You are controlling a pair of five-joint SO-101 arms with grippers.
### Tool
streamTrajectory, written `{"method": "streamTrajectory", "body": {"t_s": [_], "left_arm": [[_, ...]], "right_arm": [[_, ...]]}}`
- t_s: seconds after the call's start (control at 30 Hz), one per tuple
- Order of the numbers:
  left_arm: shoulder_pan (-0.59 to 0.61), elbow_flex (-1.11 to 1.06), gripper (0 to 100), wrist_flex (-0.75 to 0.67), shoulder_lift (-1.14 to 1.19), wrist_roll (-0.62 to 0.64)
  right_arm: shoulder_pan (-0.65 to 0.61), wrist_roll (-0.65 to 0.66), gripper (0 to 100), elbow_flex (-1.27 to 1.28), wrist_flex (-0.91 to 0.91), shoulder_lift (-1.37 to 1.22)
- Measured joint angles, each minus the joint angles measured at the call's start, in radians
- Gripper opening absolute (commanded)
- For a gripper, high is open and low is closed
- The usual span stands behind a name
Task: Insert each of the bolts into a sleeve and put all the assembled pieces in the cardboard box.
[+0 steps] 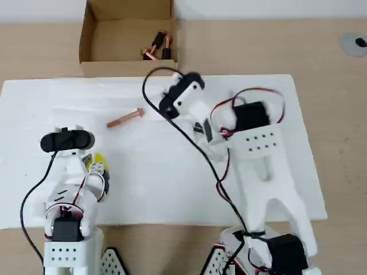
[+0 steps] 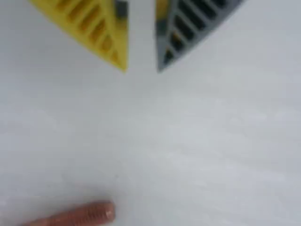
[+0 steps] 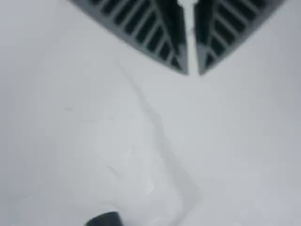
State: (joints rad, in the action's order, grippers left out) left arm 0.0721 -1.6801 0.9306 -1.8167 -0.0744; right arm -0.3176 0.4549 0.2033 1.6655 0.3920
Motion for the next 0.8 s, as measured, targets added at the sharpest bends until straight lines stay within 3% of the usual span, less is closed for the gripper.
{"method": "streamTrajectory", "body": {"t_s": [0.23, 0.37, 0.6, 0.8], "left_arm": [[0.011, 0.133, 5, -0.011, 0.002, -0.149], [-0.061, 0.238, 5, -0.009, 0.101, -0.307], [-0.149, 0.486, 5, -0.038, 0.605, -0.649], [-0.149, 0.89, 5, -0.021, 1.194, -0.71]], "right_arm": [[0.0, 0.114, 1.2, -0.109, 0.095, 0.0], [0.0, 0.117, 1.2, -0.11, 0.066, -0.003], [0.006, 0.117, 1.2, -0.114, 0.06, -0.11], [0.069, 0.117, 1.2, -0.207, 0.06, -0.12]]}}
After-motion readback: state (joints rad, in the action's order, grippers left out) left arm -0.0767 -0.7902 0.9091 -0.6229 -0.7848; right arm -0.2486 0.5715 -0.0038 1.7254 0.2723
